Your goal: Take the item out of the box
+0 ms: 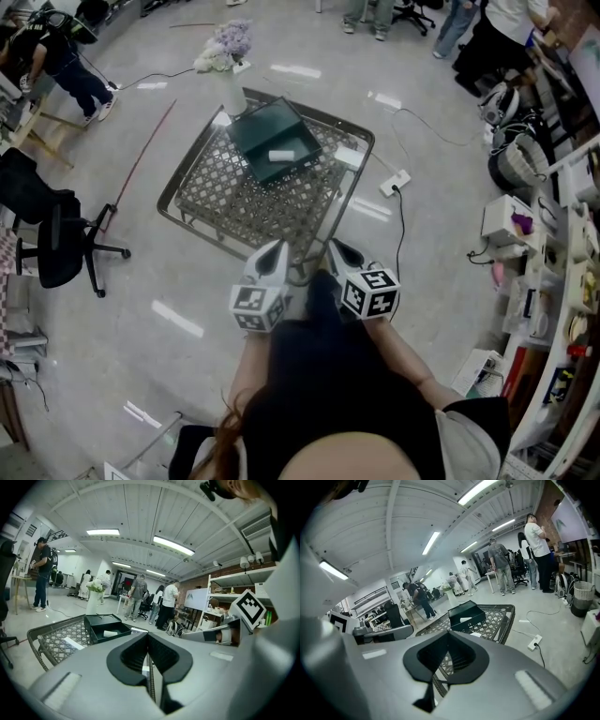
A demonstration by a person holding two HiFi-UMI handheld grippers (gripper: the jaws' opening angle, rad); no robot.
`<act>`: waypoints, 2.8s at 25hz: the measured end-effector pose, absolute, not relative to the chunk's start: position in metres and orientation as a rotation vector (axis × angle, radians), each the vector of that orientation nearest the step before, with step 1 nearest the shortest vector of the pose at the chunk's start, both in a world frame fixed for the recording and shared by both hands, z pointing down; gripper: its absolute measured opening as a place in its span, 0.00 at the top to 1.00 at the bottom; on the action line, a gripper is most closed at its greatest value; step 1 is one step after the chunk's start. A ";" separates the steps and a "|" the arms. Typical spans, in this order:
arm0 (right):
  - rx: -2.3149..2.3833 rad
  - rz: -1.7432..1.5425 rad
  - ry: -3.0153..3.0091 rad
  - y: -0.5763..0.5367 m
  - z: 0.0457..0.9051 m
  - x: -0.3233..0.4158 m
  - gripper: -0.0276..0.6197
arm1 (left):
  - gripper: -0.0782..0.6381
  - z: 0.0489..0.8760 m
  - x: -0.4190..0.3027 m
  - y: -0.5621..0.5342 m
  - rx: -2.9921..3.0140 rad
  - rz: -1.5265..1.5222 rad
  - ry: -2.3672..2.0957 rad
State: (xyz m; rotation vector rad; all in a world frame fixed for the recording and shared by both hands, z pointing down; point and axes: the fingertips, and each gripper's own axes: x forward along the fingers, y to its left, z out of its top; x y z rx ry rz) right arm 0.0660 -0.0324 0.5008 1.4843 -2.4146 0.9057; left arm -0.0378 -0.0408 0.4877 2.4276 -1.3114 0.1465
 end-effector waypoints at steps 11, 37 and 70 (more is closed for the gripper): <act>1.432 0.905 -2.424 -0.078 0.502 0.071 0.96 | 0.88 0.491 -0.037 -0.082 2.374 0.148 -1.363; 1.287 0.928 -2.397 -0.187 0.526 0.060 0.96 | 0.88 0.516 -0.058 -0.181 2.257 0.149 -1.455; 1.075 0.933 -2.372 -0.291 0.568 0.044 0.96 | 0.88 0.565 -0.081 -0.263 2.104 0.234 -1.542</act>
